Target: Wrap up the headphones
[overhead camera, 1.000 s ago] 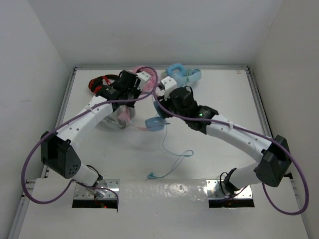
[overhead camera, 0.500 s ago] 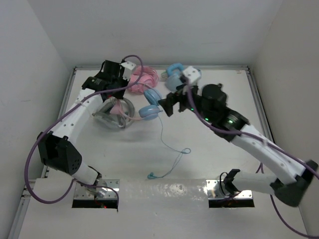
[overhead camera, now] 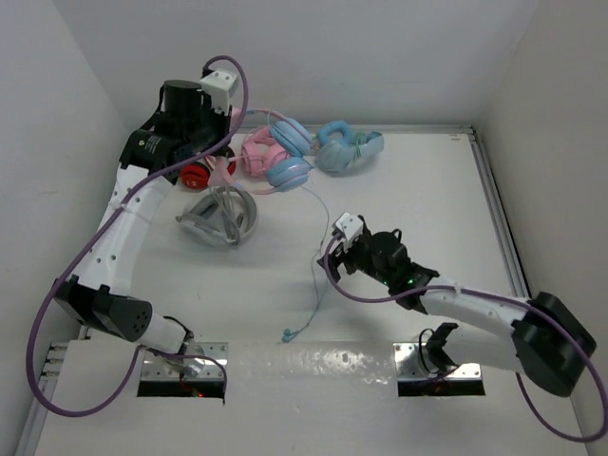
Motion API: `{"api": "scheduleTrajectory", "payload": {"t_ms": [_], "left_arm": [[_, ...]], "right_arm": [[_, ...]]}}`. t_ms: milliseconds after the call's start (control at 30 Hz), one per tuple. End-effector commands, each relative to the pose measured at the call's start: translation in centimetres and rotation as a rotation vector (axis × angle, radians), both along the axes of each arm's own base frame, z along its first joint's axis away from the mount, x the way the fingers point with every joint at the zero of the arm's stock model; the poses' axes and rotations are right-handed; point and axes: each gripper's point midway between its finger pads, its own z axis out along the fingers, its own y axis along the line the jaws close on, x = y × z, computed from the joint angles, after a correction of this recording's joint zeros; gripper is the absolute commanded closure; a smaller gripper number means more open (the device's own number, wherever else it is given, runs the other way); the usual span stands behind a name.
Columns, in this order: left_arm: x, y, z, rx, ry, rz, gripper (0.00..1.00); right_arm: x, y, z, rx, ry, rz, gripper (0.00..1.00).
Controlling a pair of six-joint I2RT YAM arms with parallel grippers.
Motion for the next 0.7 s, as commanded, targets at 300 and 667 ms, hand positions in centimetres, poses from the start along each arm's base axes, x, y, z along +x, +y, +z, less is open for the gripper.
{"api": "scheduleTrajectory", "payload": {"t_ms": [300,667], "left_arm": [[-1.6,-0.9,7.5,-0.189,-0.158,-0.001,1.00],[-2.0,-0.5,12.5,-0.289,-0.268,0.053,1.00]], "right_arm": [[9.5,3.0,-0.3,0.169,-0.142,-0.292,0.04],[13.5,4.4,-5.2,0.201,0.091,-0.534,0.33]]}}
